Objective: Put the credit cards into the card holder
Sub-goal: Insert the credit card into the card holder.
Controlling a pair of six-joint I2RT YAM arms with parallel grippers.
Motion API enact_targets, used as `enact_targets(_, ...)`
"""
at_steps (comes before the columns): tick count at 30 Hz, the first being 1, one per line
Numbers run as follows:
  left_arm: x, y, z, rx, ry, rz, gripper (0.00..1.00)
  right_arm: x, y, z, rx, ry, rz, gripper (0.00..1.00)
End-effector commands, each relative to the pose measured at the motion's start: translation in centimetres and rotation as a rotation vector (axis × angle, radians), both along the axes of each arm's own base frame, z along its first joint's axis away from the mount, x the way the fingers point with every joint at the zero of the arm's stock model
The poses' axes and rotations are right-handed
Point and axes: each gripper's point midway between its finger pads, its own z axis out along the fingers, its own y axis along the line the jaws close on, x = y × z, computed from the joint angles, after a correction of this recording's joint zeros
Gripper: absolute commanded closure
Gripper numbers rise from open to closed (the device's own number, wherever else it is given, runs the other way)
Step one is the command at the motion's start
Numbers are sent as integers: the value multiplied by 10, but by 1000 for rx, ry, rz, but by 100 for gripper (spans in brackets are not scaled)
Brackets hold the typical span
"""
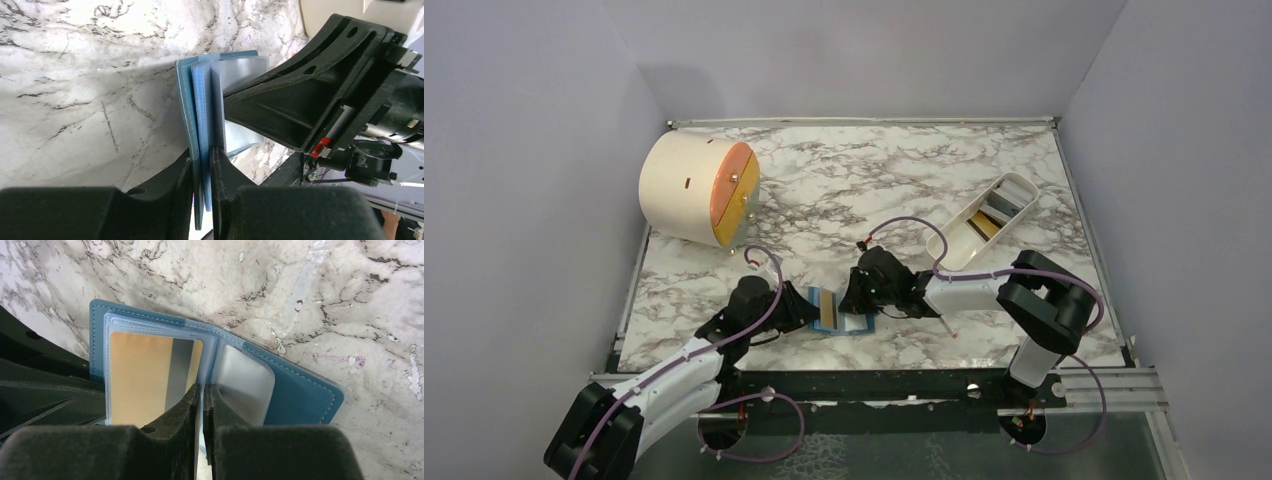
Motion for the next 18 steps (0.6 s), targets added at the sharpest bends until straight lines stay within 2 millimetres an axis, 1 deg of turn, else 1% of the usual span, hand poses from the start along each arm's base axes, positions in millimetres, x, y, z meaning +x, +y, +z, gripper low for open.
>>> enact_targets(1,2,-1,3,17,-19,-20,81,-7,-4,-14,-27,7,27,92)
enact_targets(2,3,-2,5,15,-26,-23,82,-7,-3,-14,-25,5,30,91)
enact_targets(4,5,-3,11,15,-39,-29,92,-6,0,-12,-22,-2,45,89)
enact_targets(6,7,-3,18,27,-56,-30,99,-3,1,-8,-32,-10,47,85)
enact_targets(9,12,2,28,67,-85,-21,100,1,-3,4,-57,-31,30,77)
enact_targets(13,15,9,33,143,-93,-22,100,6,-10,30,-54,-77,4,67)
enact_targets(16,16,13,31,184,-76,-20,100,5,-7,51,-9,-92,9,63)
enact_targets(18,18,15,32,207,-69,-15,100,2,-2,61,38,-91,20,58)
